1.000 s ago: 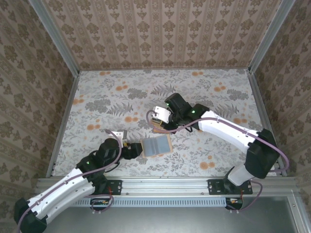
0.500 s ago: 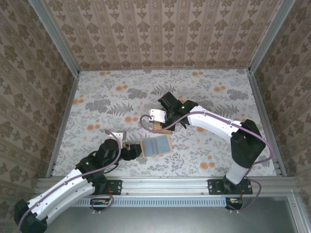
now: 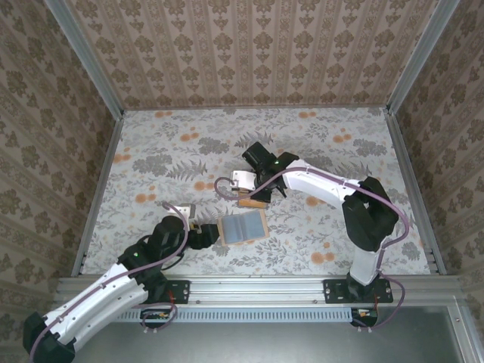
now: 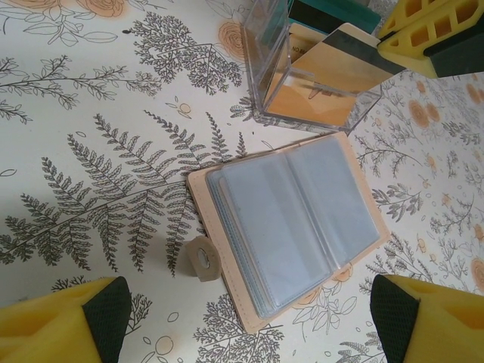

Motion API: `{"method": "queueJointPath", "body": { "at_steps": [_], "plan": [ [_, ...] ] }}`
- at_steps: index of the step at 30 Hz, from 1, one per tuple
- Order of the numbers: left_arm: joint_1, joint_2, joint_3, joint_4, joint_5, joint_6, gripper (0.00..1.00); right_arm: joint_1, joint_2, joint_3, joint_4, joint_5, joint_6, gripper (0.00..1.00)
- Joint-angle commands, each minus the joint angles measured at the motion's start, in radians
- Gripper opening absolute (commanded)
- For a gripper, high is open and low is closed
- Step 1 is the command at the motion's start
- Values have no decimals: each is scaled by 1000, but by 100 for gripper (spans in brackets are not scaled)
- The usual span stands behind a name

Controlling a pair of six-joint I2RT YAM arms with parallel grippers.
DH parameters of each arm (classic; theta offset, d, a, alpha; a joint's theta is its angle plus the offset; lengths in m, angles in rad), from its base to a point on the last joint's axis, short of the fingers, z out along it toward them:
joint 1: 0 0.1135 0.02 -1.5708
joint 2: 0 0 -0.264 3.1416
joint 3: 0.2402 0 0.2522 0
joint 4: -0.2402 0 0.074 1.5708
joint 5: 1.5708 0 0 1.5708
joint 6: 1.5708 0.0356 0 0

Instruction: Take the credit cards out of the card holder

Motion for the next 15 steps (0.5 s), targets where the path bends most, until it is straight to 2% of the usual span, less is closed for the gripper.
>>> {"method": "queueJointPath", "body": {
  "at_steps": [1, 4, 7, 11, 15],
  "plan": [
    [9, -12, -10, -21, 3, 22, 86, -11, 18, 39, -42, -23, 8, 10],
    [10, -12, -11, -19, 6, 23, 86, -18, 18, 32, -18, 0, 24, 23],
    [13, -11, -10, -17, 8, 26, 86, -21, 16, 22, 5, 32, 31, 28],
    [16, -12, -5, -23, 19, 25, 86, -23, -12, 0, 51, 51, 73, 29],
    [15, -9, -2, -13, 36, 18, 85, -24, -90, -68, 149, 47, 194, 29]
  ]
}}
